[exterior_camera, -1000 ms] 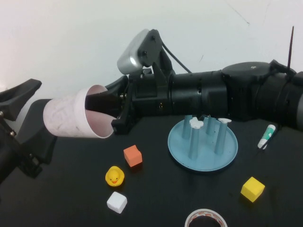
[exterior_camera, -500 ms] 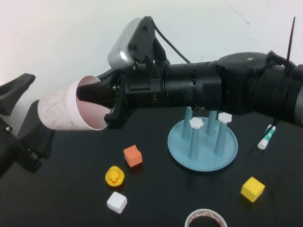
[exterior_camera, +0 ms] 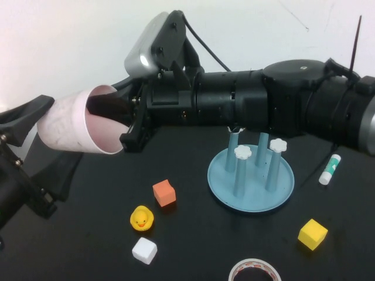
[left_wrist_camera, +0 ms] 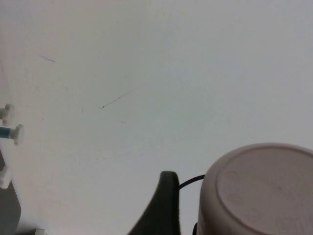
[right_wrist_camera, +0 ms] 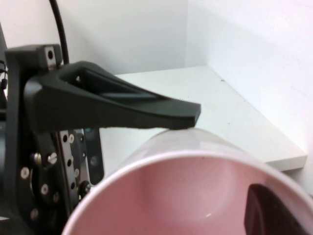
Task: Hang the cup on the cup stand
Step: Adjust the cup with two arms
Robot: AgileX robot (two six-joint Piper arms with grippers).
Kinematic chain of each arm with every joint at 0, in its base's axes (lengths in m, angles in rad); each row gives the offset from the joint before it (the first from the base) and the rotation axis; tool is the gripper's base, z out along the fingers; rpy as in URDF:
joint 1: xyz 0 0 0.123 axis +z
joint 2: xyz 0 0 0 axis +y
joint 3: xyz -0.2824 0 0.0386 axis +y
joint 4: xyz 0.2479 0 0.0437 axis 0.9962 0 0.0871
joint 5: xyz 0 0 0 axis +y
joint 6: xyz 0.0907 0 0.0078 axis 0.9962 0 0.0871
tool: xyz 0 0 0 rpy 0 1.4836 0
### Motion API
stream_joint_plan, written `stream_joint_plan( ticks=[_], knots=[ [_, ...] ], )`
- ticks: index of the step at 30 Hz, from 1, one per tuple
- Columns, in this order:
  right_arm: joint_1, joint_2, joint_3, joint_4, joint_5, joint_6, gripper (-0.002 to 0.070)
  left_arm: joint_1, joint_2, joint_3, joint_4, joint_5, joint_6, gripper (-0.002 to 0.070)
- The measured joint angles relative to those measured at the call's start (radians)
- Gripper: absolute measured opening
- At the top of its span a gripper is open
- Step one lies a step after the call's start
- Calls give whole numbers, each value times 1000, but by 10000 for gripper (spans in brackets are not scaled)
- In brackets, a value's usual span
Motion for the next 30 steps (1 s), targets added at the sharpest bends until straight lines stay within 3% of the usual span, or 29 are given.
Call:
stream_joint_plan(
  ticks=[4, 8, 19, 30],
  knots=[
    [6, 11, -2, 4, -6, 0, 23, 0, 0, 0, 0, 4, 0, 671],
    [6, 27, -7, 9, 5, 0, 24, 0, 0, 0, -6, 4, 0, 567],
    [-5, 49, -11, -4, 62, -12, 29, 0, 0, 4, -12, 4, 122, 567],
    [-5, 49, -15, -16, 84, 1, 102, 0, 0, 5, -8, -27, 209, 567]
  ],
)
